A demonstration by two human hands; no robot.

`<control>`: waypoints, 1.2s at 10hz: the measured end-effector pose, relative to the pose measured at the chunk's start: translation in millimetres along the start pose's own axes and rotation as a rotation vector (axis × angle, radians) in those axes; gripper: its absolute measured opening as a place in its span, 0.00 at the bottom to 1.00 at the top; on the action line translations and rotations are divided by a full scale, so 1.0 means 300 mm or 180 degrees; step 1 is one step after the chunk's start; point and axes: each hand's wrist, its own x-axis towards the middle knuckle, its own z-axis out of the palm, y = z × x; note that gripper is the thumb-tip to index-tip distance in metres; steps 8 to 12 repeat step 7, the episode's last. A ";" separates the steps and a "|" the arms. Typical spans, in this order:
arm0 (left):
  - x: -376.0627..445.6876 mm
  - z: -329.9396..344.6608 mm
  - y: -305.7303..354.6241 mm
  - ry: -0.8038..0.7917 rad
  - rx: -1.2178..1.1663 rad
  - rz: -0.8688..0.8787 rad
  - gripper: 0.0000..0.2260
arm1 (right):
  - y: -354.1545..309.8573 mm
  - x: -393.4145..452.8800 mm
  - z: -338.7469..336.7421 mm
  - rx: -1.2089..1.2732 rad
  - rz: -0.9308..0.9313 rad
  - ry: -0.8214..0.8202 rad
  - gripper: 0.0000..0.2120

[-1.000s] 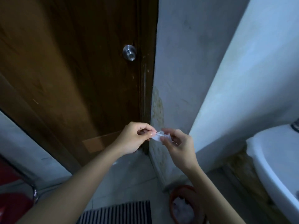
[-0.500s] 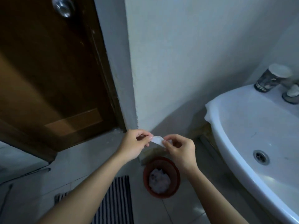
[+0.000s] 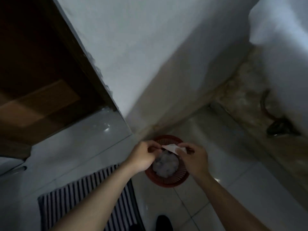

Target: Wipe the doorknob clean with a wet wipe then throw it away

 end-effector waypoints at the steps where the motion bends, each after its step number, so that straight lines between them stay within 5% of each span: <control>1: 0.049 0.061 -0.098 -0.0034 0.0071 -0.0069 0.07 | 0.147 0.017 0.065 -0.0246 0.0264 -0.0084 0.06; 3: 0.109 0.122 -0.215 -0.0264 0.0062 -0.0307 0.07 | 0.341 0.048 0.169 -0.0201 0.1016 -0.0583 0.22; 5: 0.042 0.085 -0.241 -0.0392 -0.0016 -0.0341 0.06 | 0.344 -0.034 0.119 -0.0381 0.1073 -0.0777 0.10; 7: -0.119 -0.046 -0.109 -0.0219 -0.0026 -0.0318 0.08 | 0.106 -0.152 -0.007 -0.0384 0.0816 -0.0946 0.08; 12: -0.119 -0.046 -0.109 -0.0219 -0.0026 -0.0318 0.08 | 0.106 -0.152 -0.007 -0.0384 0.0816 -0.0946 0.08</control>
